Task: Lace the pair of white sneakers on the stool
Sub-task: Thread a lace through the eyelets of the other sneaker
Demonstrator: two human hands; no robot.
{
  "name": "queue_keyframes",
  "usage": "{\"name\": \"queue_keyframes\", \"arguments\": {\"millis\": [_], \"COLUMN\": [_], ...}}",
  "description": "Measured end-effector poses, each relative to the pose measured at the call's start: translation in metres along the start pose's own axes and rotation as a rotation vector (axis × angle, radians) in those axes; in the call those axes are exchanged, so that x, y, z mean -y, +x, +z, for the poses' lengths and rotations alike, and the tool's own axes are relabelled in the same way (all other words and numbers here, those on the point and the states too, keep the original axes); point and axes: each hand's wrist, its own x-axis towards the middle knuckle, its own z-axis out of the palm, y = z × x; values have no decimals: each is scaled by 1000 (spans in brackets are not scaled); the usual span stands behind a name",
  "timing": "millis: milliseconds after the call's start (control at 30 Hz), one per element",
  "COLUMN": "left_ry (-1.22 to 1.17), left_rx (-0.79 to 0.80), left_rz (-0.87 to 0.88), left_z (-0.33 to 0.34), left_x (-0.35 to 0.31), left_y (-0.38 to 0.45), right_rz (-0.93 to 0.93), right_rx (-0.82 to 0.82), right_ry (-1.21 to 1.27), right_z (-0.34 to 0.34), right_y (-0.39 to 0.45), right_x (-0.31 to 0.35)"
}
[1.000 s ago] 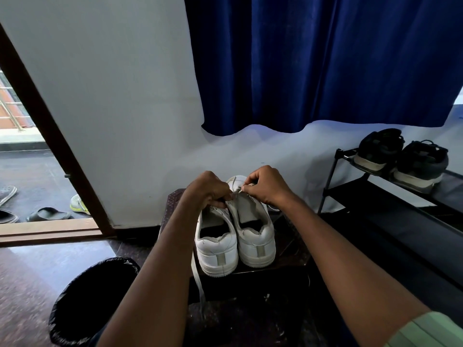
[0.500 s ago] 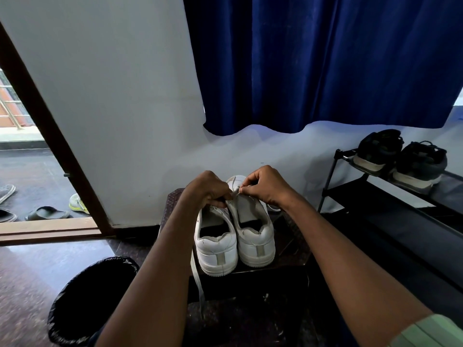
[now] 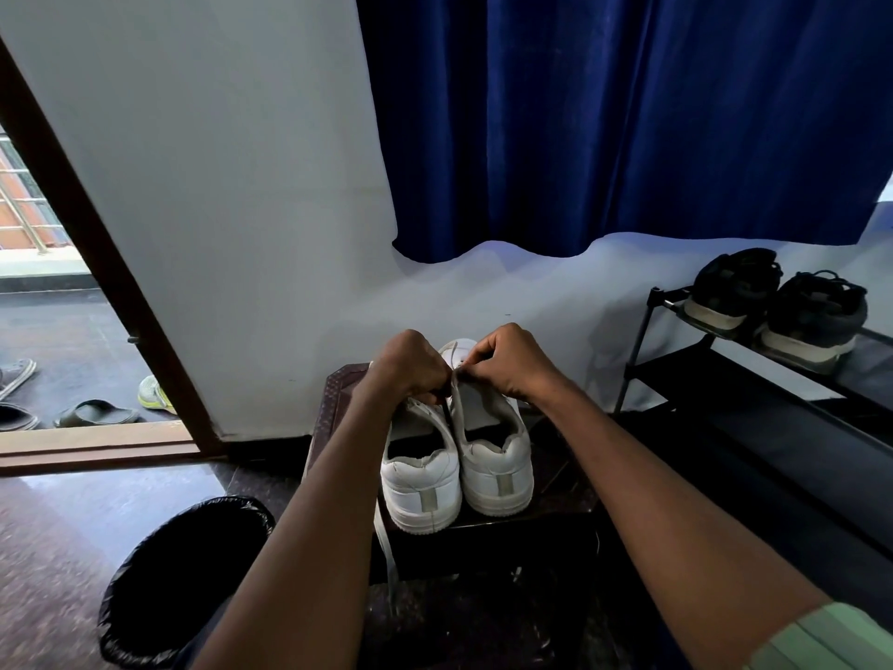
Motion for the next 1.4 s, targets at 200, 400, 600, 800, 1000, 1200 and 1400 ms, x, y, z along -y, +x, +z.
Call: {"name": "queue_keyframes", "arguments": {"millis": [200,400,600,800,1000,1200,1400], "left_ry": [-34,-897,305,340,-276,-91,607], "left_rx": [-114,-101,-199,-143,-204,-311,-304], "left_rz": [-43,-88,130,255,420,500,303], "left_z": [1,-13,-4,14,10,12,15], "left_x": [-1,-13,14,5,-5,3,2], "left_y": [1,1,18,20,16,20,8], "right_rz": [66,96,96,40,8,-1,-13], "right_rx": [177,194,132,84,82,74,34], "right_ry": [120,119,101,46,-19,-9,-17], "right_z": [-15,-23,-21,-15,-11,-11,-11], "right_y": [0,1,-3,-4,-5,-4,-2], "right_x": [-2,-1,1,2,6,3,1]}}
